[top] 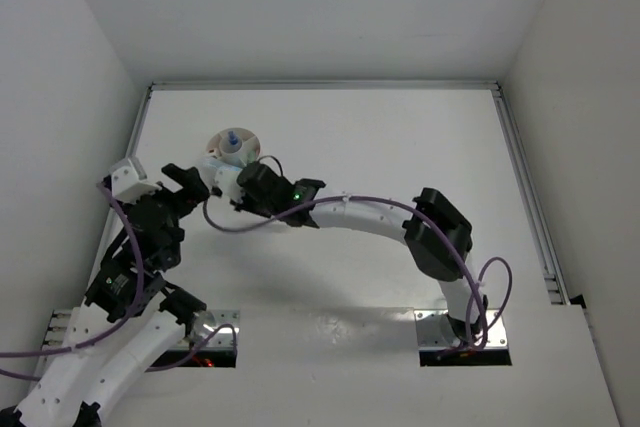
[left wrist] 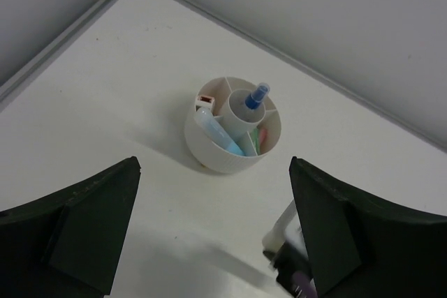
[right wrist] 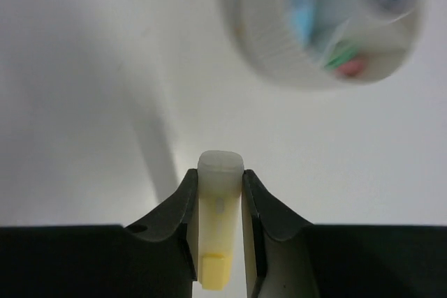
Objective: Sort the stationery into containers
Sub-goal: Pick up the pen from the corner of the board, then place the pen in the storage box.
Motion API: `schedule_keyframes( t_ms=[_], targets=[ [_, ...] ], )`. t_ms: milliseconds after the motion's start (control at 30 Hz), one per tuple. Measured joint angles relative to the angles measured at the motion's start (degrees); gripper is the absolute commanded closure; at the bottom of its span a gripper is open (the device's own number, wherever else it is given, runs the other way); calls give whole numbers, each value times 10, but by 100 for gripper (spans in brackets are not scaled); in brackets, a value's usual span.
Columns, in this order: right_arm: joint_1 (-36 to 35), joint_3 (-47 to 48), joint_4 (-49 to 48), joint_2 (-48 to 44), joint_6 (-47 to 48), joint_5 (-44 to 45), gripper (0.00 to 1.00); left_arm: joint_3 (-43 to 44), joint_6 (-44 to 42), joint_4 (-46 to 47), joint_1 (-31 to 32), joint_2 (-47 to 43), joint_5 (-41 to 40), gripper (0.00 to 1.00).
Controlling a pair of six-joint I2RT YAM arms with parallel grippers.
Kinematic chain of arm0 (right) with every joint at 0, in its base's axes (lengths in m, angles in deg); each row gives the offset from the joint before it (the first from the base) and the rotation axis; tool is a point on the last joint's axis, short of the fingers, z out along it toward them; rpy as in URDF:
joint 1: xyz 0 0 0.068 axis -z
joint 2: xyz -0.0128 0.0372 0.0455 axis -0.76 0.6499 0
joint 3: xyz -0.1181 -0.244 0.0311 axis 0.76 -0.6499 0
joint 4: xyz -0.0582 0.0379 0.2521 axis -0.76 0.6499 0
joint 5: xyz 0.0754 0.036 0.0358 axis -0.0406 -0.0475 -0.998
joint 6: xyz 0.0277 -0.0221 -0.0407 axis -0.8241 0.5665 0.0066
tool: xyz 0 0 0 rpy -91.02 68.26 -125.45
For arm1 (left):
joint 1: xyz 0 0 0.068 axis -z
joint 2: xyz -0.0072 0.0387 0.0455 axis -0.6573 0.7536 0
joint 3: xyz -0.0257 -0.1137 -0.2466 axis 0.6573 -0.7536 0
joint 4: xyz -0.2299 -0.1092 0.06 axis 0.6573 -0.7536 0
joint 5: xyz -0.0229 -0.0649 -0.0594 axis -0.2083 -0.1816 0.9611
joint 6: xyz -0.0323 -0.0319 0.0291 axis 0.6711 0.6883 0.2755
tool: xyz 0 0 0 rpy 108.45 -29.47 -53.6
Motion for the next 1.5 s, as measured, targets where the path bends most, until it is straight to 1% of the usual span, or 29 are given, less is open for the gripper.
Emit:
schedule_keyframes(
  t_ms=[133,200,300,467,667,800,1100,1500],
  targets=[
    [23,92,-55,15,12,8,100,1,19,34,0,-12,-24,6],
    [28,114,-62,23,13,0,100,2,27,53,-1,-16,-36,6],
    [38,167,-66,58,-2,-25,100,2,32,64,-5,-23,-54,6],
    [65,307,-89,140,-65,-70,100,-3,26,27,-6,-34,-54,6],
    [99,409,-128,184,-96,-100,100,-8,27,5,-6,-57,-57,6],
    [111,432,-148,198,-116,-128,100,-8,27,2,-6,-61,-60,6],
    [120,433,-150,250,-156,-170,100,-10,27,-1,-6,-61,-61,6],
    [141,433,-150,283,-155,-224,100,-10,27,-1,-6,-61,-61,6]
  ],
)
